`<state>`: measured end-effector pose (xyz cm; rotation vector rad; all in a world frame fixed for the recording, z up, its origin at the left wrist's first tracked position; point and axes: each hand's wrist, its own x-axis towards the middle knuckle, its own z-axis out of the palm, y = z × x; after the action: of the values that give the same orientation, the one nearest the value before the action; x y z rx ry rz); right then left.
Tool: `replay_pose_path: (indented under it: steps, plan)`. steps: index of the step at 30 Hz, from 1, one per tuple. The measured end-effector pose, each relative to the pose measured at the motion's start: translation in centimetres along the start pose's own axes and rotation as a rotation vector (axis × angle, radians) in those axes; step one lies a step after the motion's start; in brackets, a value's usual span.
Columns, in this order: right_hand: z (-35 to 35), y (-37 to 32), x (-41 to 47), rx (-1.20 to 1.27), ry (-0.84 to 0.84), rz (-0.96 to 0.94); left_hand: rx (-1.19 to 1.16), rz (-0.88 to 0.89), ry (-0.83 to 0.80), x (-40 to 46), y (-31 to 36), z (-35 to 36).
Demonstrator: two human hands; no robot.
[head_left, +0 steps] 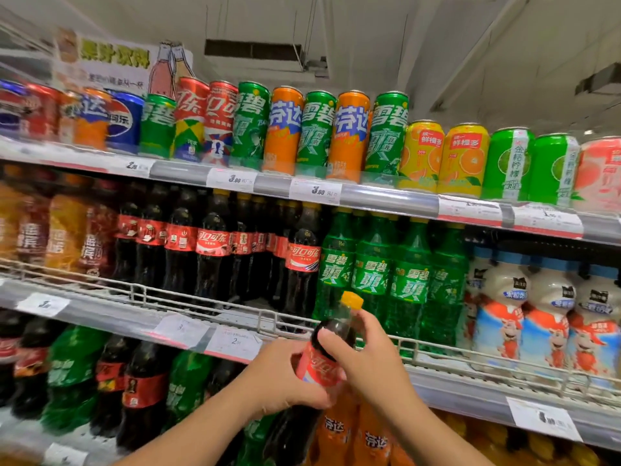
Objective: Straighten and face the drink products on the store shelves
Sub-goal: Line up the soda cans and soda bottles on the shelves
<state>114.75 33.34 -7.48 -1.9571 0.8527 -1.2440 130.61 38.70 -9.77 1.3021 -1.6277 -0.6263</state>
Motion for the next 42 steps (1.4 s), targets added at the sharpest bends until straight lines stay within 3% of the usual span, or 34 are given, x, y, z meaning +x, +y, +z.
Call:
replay_pose_path:
  steps: [4, 7, 13, 16, 18, 28, 32, 38, 42]
  plan:
    - [1.4, -1.6, -0.5, -0.030, -0.045, 0.006, 0.052, 0.024, 0.008, -2.0, -0.3, -1.5]
    - [2.7, -4.0, -0.8, 0.048, 0.017, -0.084, 0.026, 0.076, 0.028, -2.9, 0.1, -4.0]
    - [4.8, -10.5, 0.6, 0.251, 0.213, -0.248, 0.331, 0.121, 0.389, -3.9, -4.3, -13.2]
    - [6.6, -12.0, 2.1, 0.214, 0.311, -0.312, 0.823, 0.013, 0.204, -4.7, -8.4, -16.7]
    - [8.1, -12.1, 3.1, 0.168, 0.370, -0.321, 1.006, -0.007, 0.096, -4.9, -10.1, -17.7]
    - [13.2, -10.0, 7.5, -0.051, 0.432, -0.184, 1.316, 0.085, -0.043, -3.0, -9.2, -18.0]
    - [14.1, -10.6, 9.0, -0.045, 0.438, -0.103, 1.347, 0.061, -0.127, -2.0, -8.5, -16.8]
    - [14.0, -12.0, 11.8, -0.154, 0.452, -0.045, 1.227, -0.021, -0.101, -1.0, -9.1, -15.4]
    - [13.8, -12.0, 13.5, -0.227, 0.423, -0.027, 0.852, -0.111, 0.134, 0.1, -9.4, -15.3]
